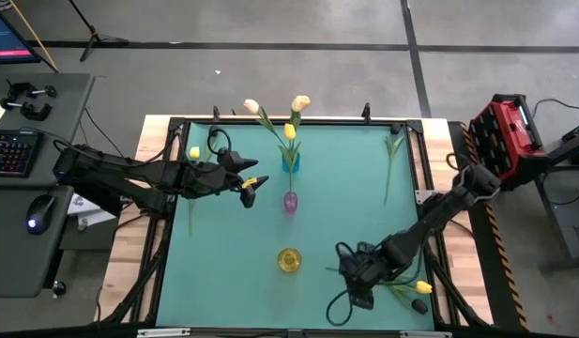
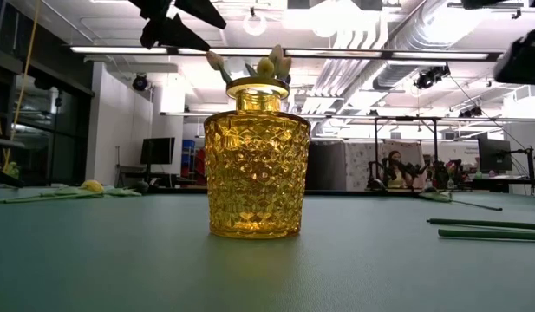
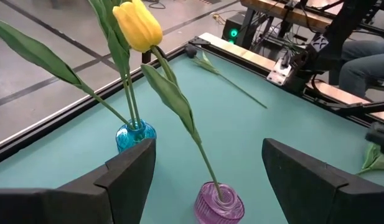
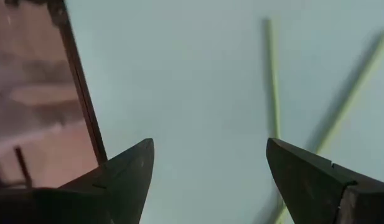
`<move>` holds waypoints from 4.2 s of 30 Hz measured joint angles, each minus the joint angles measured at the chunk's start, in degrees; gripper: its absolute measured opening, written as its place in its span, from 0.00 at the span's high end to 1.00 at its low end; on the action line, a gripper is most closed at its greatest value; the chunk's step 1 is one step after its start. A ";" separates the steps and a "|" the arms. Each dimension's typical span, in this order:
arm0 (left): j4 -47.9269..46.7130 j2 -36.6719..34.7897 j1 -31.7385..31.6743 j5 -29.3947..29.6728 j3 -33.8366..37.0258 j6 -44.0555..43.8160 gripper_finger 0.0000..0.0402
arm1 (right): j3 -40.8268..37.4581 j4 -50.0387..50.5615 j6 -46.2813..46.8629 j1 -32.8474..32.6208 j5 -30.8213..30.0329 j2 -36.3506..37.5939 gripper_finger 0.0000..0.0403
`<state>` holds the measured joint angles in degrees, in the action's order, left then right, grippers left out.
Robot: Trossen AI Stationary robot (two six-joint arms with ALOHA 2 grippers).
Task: Sort flowers into vase by color
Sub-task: Put the right yellow flower into the purple vase
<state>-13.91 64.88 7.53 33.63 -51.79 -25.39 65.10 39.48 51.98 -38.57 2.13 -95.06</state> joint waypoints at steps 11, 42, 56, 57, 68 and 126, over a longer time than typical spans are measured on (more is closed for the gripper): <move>-0.02 0.00 0.00 0.00 0.00 0.00 0.30 | 1.70 2.90 -8.98 0.33 -0.68 -8.29 0.26; -0.02 0.00 0.02 0.00 0.00 0.01 0.30 | 1.56 4.20 -15.43 0.28 -6.46 -8.42 0.50; -0.02 0.00 0.02 0.00 0.00 0.02 0.30 | 1.53 4.06 -20.00 0.31 -10.02 -8.93 0.49; -0.02 0.00 0.02 -0.02 0.00 0.01 0.30 | 1.53 4.04 -20.11 0.31 -9.19 -9.34 0.49; 0.05 0.00 0.02 0.00 0.00 0.00 0.30 | 1.81 3.39 -20.90 0.33 -4.05 -14.25 0.60; 42.50 3.47 0.40 -18.90 -0.71 8.05 0.30 | 1.59 -38.24 -39.37 21.42 -22.56 30.14 1.00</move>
<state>28.59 68.35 7.93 14.73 -52.50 -17.33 66.70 1.24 12.61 -17.15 -20.44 -64.92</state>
